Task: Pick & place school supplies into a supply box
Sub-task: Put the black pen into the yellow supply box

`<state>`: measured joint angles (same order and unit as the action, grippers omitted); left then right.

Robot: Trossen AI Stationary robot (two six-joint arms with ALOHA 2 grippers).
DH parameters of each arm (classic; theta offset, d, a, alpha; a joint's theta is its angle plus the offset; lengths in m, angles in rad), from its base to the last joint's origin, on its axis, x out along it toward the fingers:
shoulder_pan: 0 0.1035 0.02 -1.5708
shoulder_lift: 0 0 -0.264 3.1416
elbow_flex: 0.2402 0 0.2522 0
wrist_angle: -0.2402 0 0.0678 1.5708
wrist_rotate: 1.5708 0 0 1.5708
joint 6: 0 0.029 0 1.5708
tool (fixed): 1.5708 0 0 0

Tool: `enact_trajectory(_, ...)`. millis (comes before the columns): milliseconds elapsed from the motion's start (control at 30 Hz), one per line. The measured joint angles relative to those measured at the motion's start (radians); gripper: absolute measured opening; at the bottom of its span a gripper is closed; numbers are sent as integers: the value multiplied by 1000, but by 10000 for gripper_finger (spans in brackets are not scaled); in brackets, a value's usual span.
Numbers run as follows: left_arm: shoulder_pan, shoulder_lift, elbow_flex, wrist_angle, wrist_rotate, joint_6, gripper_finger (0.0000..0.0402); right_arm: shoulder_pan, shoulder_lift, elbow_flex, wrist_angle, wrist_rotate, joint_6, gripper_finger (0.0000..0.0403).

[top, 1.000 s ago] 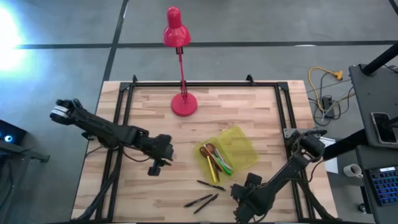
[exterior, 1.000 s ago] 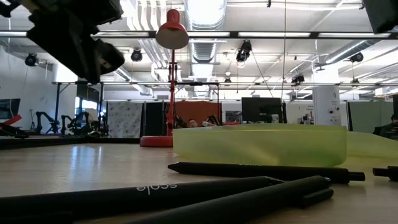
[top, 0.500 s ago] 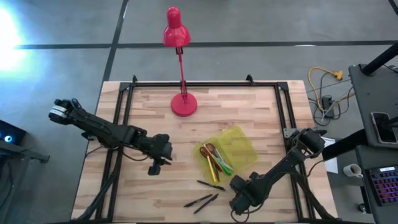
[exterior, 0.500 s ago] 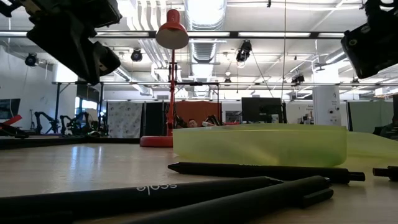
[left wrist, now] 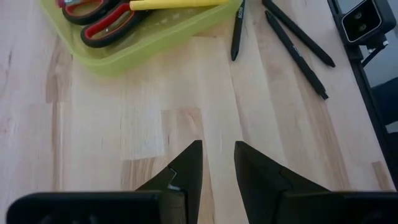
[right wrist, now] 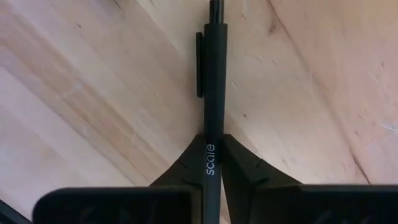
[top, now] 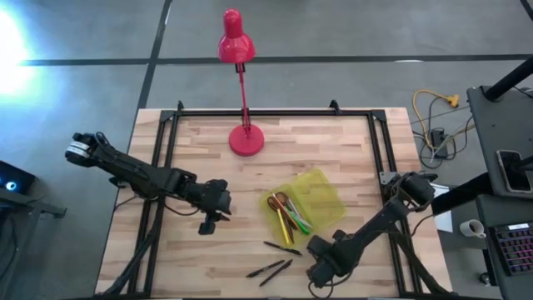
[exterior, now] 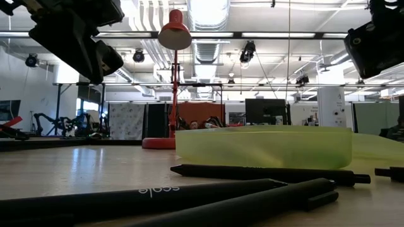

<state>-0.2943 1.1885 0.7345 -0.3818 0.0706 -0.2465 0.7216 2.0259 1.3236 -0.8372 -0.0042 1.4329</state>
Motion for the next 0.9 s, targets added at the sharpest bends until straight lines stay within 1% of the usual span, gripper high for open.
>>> enact_trajectory(67,0,0,0,0,0,0,77,0,-11,19,-8,-1,-16,19)
enact_trajectory(133,0,0,0,1,0,0,77,0,-25,35,29,27,-16,19)
enact_trajectory(267,0,0,0,16,-26,1,77,0,-121,48,27,124,22,19)
enact_trajectory(400,1,0,0,37,-33,0,77,-8,-180,44,12,204,51,18)
enact_trajectory(533,1,0,-2,45,-52,1,77,-73,-230,47,-10,311,30,18)
enact_trajectory(633,2,2,-2,52,-53,0,77,-169,-221,38,-12,322,-82,18)
enact_trajectory(767,2,3,-2,51,-53,0,77,-314,-206,34,26,321,-291,18)
enact_trajectory(900,1,3,-2,53,-53,-19,77,-433,-168,25,83,253,-455,18)
